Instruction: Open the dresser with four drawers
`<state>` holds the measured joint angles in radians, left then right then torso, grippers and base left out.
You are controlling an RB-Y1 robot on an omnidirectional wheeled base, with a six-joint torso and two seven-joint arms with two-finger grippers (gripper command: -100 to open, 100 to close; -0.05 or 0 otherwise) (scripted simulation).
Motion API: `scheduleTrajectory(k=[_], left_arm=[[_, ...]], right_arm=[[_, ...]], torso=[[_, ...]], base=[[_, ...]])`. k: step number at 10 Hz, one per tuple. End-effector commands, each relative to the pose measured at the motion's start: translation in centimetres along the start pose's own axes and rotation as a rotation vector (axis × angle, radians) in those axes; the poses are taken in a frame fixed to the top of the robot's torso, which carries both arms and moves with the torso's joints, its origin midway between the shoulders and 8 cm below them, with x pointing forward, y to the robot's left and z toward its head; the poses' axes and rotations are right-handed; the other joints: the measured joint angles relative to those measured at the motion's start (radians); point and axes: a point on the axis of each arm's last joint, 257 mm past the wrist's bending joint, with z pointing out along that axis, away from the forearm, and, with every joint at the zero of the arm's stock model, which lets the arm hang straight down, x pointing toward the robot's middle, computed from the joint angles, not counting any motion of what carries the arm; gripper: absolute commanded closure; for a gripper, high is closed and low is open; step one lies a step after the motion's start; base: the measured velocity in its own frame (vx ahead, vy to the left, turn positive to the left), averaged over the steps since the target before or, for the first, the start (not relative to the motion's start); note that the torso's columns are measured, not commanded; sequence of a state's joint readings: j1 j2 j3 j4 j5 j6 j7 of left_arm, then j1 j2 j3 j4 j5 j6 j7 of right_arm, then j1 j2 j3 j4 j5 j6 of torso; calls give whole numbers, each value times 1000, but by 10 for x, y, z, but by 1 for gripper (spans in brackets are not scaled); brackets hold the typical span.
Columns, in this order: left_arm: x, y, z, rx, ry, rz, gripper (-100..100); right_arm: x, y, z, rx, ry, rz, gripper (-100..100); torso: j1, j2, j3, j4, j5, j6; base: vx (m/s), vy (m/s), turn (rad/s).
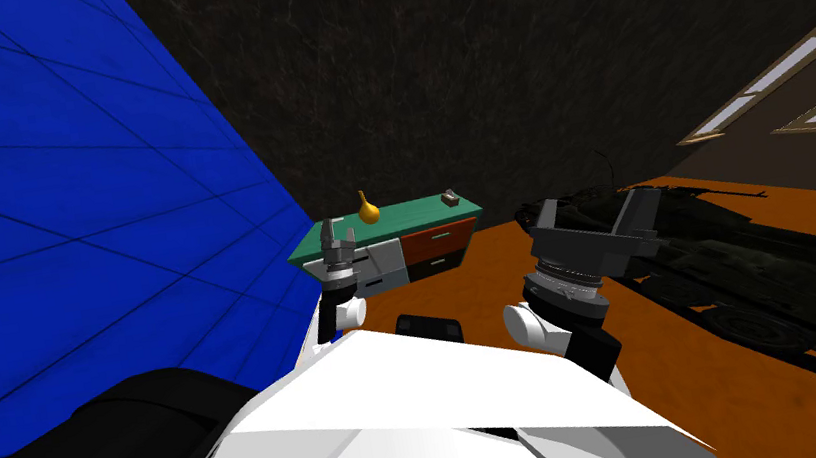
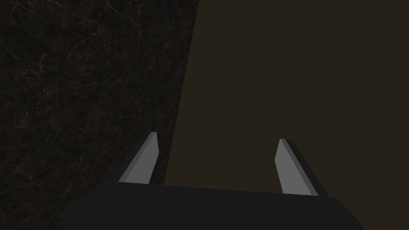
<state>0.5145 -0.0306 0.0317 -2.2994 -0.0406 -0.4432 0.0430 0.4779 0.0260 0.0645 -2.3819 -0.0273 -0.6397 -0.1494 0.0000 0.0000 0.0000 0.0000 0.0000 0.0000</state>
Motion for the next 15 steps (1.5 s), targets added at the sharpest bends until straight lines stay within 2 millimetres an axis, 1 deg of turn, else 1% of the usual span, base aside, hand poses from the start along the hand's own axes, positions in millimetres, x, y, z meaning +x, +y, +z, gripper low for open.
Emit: scheduleTrajectory(k=[1, 3, 9, 10, 11, 12, 15], left_arm=[[0, 0, 0, 0, 0, 0, 0], [0, 0, 0, 0, 0, 0, 0], [0, 0, 0, 0, 0, 0, 0], [4, 4, -1, -6, 37, 16, -100], [7, 8, -1, -13, 62, 27, -100], [9, 14, -3, -22, 85, 37, -100], [10, 37, -8, -60, 130, 62, -100]], right_arm=[[0, 0, 0, 0, 0, 0, 0], [0, 0, 0, 0, 0, 0, 0], [0, 0, 0, 0, 0, 0, 0], [0, 0, 0, 0, 0, 0, 0], [0, 0, 0, 0, 0, 0, 0], [0, 0, 0, 0, 0, 0, 0], [0, 0, 0, 0, 0, 0, 0]], torso=[[0, 40, -82, 41, 0, 0], [0, 175, -351, 176, 0, 0], [0, 618, -1234, 617, 0, 0], [0, 691, -1382, 691, 0, 0], [-1, 724, -1451, 724, 0, 0], [-2, 733, -1471, 734, 0, 0], [-2, 737, -1477, 737, -1, 0]], base=[[0, 0, 0], [0, 0, 0], [0, 0, 0], [20, -24, 9], [32, -46, 13], [45, -56, 14], [77, -95, 23]])
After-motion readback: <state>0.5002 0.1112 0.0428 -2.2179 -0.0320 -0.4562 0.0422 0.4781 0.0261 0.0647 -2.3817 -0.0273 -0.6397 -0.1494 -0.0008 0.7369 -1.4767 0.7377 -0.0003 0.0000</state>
